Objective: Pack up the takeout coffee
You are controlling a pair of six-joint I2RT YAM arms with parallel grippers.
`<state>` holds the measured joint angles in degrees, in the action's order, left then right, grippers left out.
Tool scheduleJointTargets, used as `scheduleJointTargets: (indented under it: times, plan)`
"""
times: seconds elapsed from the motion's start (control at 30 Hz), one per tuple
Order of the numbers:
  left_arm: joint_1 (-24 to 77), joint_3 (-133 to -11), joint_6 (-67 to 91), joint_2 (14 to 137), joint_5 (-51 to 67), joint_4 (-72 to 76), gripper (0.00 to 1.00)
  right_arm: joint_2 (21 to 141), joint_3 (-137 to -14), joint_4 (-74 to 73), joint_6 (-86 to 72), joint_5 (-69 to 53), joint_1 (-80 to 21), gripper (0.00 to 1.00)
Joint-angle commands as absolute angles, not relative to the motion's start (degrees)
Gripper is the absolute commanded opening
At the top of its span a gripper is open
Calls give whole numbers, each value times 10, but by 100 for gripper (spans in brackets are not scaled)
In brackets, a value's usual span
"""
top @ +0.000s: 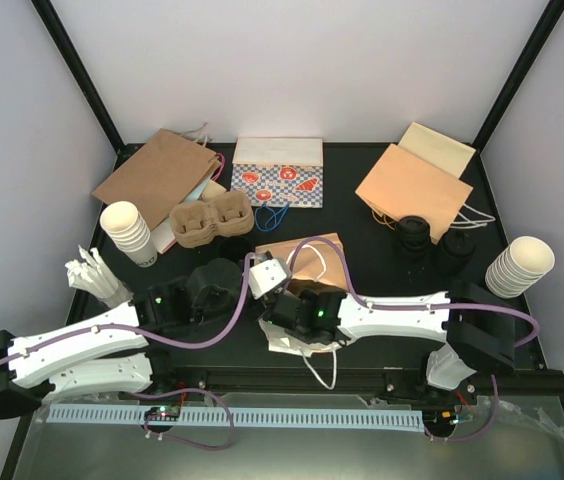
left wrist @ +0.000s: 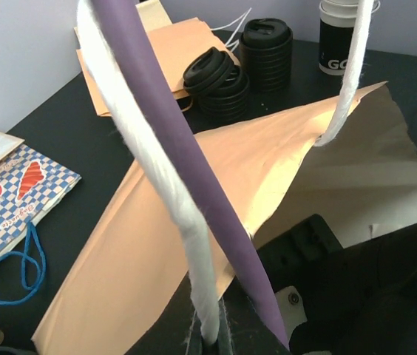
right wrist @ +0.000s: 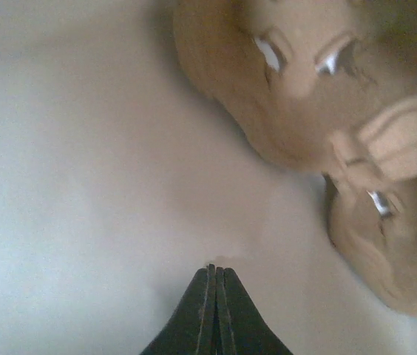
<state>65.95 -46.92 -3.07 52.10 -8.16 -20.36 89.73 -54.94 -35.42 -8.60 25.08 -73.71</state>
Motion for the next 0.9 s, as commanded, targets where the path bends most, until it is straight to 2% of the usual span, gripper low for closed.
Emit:
scheduleJointTargets:
  times: [0.0,0.53,0.87]
  plan:
    - [694,-480,-18,526,86,-162,2,913,-572,-345,25,284,-732,1]
    - [694,-465,-29,486,129,-177,2,839,-500,-236,244,224,-732,1]
    - [694,-465,-17,484,140,-168,2,891,-514,-274,233,245,-731,1]
